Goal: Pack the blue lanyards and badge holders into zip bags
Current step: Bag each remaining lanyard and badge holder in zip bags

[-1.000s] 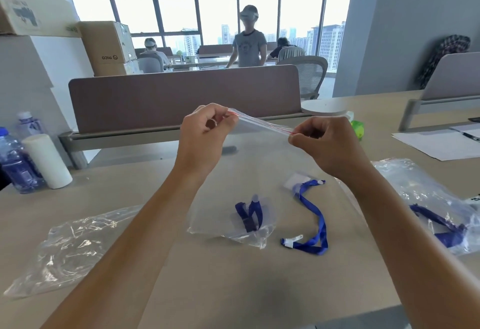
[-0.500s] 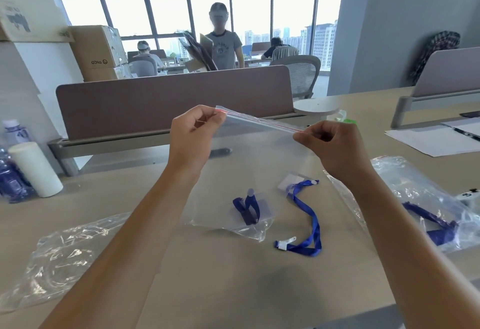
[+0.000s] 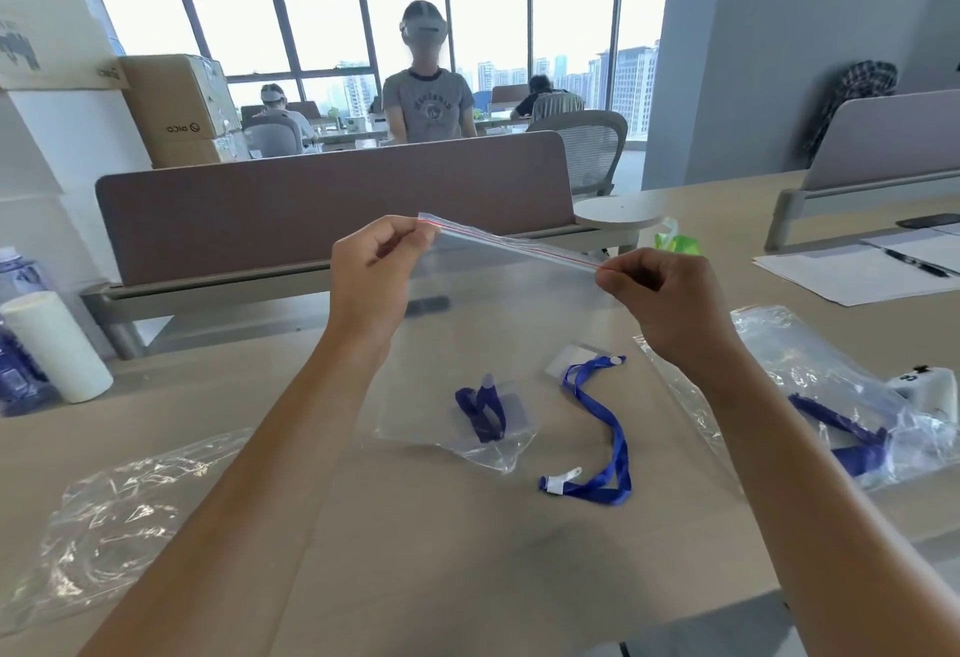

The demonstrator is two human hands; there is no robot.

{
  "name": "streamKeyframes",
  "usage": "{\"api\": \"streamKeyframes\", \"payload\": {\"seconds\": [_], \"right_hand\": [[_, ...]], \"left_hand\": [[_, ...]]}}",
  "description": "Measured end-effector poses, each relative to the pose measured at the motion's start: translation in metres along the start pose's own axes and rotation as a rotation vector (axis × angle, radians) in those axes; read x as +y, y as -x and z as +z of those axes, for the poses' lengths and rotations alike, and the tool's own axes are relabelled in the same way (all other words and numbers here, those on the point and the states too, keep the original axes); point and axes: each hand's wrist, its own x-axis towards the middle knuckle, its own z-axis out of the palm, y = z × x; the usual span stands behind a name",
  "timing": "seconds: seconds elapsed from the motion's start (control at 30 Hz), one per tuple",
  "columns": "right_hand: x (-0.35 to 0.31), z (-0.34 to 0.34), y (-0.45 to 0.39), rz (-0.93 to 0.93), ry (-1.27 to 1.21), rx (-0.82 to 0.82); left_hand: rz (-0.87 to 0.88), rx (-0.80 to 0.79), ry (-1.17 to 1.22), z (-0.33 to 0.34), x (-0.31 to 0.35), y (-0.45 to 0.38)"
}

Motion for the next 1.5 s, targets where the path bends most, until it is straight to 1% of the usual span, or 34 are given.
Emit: {"api": "streamKeyframes", "payload": {"seconds": [0.2,0.33,0.53,0.8,0.93,1.07,1.17,1.27,1.4,1.5], "right_hand": [[-0.009,-0.011,-0.004,0.018,-0.031,0.158],[-0.023,-0.03,-0.011,-0.002,-0.041,0.256],[-0.038,-0.07,-0.013,-0.039,-0.053,0.38],[-0.035,-0.156,0.003,-0.051,0.041,0.503],[-0.035,-0.198,0.012,-0.039,0.076,0.568],[-0.026,-0.23,0.001,-0.014,0.132,0.604],[-0.006,-0.238,-0.025,0.025,0.192,0.608],[0.031,-0.23,-0.057,0.088,0.234,0.597],[0.104,-0.206,-0.095,0.197,0.263,0.566],[0.163,-0.184,-0.114,0.264,0.275,0.495]], "left_hand": [[0.066,-0.041,-0.01,0.003,0.007,0.001],[0.201,-0.003,-0.051,0.01,0.016,-0.006],[0.25,0.011,0.044,0.038,0.036,-0.004],[0.231,-0.08,0.207,0.113,0.059,0.016],[0.176,-0.155,0.299,0.155,0.069,0.029],[0.106,-0.191,0.386,0.197,0.071,0.036],[0.07,-0.23,0.363,0.228,0.054,0.032],[0.027,-0.262,0.288,0.26,0.019,0.023],[0.009,-0.277,0.103,0.298,-0.042,0.01],[0.022,-0.288,-0.066,0.32,-0.088,0.002]]}}
